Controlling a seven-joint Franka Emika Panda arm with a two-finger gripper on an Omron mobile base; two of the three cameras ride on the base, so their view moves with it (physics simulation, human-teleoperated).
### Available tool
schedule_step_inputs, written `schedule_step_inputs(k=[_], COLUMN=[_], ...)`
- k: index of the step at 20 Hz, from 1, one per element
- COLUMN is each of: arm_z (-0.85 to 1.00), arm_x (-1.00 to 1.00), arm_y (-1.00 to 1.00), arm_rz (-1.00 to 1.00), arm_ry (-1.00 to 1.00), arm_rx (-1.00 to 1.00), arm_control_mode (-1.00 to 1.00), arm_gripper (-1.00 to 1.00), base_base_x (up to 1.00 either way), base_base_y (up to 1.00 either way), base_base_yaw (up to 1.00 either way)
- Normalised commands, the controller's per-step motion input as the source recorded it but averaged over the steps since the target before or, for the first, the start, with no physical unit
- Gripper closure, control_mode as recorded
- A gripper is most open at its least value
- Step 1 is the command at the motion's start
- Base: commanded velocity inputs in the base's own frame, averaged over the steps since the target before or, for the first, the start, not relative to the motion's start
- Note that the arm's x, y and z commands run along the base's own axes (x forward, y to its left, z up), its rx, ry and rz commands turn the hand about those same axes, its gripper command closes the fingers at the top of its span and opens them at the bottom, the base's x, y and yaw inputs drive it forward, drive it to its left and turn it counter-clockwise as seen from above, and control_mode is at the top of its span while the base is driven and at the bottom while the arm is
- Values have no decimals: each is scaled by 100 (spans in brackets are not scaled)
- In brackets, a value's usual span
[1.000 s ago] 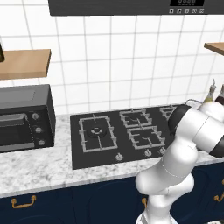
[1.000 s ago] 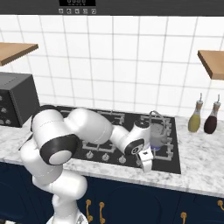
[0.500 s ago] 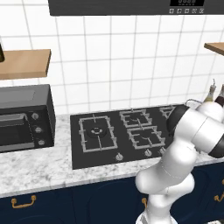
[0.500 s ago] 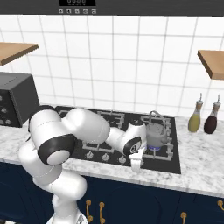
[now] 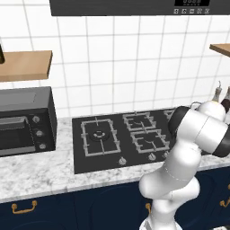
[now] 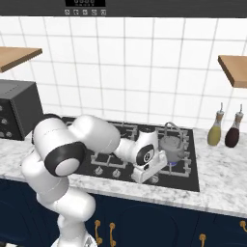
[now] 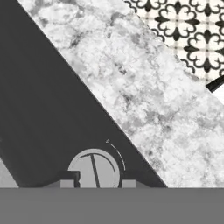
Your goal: Turn off the front right burner of the stove.
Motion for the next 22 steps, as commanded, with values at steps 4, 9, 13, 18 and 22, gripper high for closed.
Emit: schedule_step_inputs(k=[4, 9, 13, 18, 22], arm_z=[0, 0, 0, 0, -3], arm_x=[-14, -15, -14, -17, -10], arm_y=[0, 0, 0, 0, 0], arm_rz=[-71, -72, -74, -74, -75], arm_ry=[1, 0, 0, 0, 0], arm_rx=[2, 3, 3, 1, 0], arm_control_mode=[-100, -100, -100, -100, -100], arm_gripper=[100, 100, 100, 100, 100], base_base_x=[0, 0, 0, 0, 0], base_base_y=[0, 0, 0, 0, 0], base_base_yaw=[0, 0, 0, 0, 0])
